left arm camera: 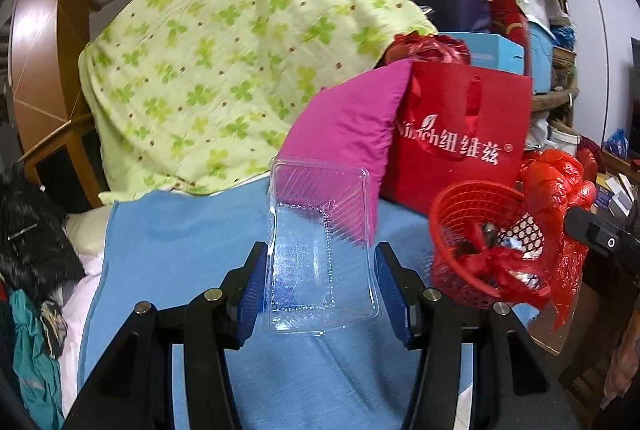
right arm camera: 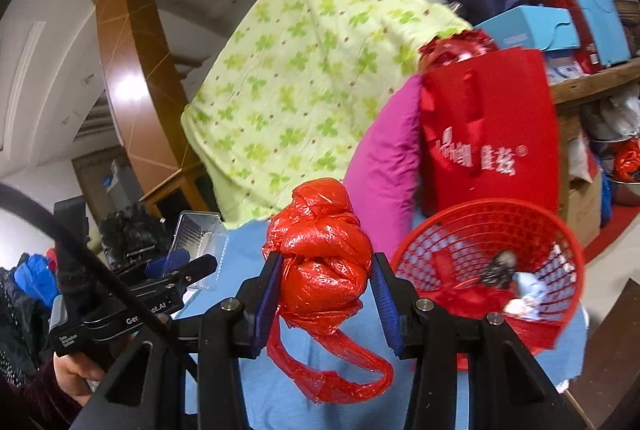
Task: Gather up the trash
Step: 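Carry the red bag and clear tray over the red wastebasket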
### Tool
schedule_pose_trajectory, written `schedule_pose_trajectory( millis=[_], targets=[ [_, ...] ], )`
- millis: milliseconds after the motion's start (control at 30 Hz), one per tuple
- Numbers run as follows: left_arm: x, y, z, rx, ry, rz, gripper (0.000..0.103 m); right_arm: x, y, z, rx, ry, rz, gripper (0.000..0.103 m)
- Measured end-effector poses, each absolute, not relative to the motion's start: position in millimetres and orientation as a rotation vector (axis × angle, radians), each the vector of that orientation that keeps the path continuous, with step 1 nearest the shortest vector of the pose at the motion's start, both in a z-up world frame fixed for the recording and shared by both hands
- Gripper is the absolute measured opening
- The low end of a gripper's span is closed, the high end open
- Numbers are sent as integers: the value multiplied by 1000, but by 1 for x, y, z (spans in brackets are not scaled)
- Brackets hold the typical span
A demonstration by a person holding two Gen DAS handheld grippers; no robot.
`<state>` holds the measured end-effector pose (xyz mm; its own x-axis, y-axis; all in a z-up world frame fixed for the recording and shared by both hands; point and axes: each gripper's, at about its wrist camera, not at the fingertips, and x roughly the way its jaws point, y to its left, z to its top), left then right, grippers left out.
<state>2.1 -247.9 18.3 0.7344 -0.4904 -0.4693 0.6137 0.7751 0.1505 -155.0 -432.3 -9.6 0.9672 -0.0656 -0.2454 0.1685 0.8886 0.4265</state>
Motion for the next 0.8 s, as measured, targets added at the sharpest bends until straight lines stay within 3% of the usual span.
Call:
schedule_pose_trajectory(
  millis=[800],
  targets=[
    [-23, -300, 20, 392, 401, -676, 57, -193, -469, -13, 533, 168, -204, 47]
  ],
)
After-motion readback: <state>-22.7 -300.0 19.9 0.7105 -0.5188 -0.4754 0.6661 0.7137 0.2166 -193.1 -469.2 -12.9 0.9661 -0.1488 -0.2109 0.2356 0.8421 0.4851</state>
